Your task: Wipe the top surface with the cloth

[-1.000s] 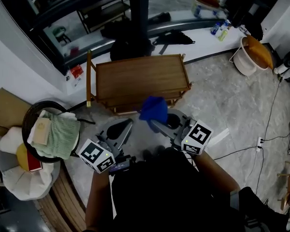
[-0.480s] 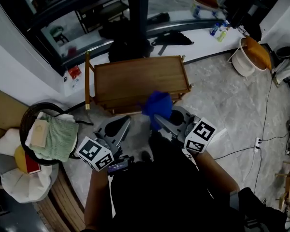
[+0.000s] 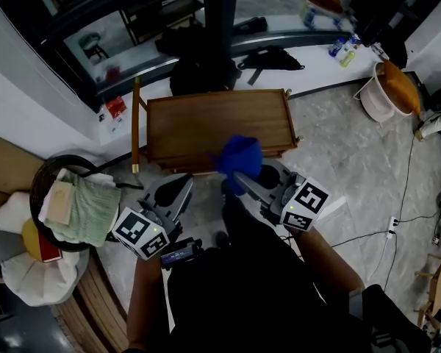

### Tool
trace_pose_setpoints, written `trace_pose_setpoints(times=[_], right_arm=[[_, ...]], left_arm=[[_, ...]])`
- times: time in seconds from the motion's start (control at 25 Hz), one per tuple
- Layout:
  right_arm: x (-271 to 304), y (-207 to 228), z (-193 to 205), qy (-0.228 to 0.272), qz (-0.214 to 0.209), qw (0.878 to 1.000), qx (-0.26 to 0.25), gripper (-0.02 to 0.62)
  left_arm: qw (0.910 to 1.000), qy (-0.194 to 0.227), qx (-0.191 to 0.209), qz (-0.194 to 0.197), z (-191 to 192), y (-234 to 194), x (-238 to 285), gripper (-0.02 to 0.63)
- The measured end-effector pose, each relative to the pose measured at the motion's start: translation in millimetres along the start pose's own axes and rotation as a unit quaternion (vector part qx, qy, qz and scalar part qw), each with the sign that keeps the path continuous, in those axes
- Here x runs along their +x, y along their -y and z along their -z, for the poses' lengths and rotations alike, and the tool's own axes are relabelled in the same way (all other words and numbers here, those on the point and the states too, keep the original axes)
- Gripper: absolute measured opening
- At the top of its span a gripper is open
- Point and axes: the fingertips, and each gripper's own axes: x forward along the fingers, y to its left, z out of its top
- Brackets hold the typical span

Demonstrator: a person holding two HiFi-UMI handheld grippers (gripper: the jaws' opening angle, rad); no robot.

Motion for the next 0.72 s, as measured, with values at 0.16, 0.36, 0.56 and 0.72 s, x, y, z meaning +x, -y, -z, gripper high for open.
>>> trace_pose_setpoints(times=[0.16, 0.36, 0.56, 0.72], right_arm=[[13, 23, -3, 0.000, -0.006, 1.000, 0.003, 0.063], [30, 62, -3, -0.006, -0.013, 1.000, 0.012, 0.063], [57, 104, -6, -0.007, -0.028, 0.999, 0.029, 0.063], [80, 135, -19, -0.002, -0.051, 0.998, 0.039, 0.063]], left_arm=[[0.9999, -0.005, -0.003, -0.012, -2, -24, 14, 0.009], [0.9996, -0.022, -0.003, -0.018, -6, -53, 43, 0.010], [0.9987, -0.045, 0.000, -0.026, -14, -86, 73, 0.010], [0.9977, -0.056, -0.001, -0.039, -28, -116, 96, 0.009]])
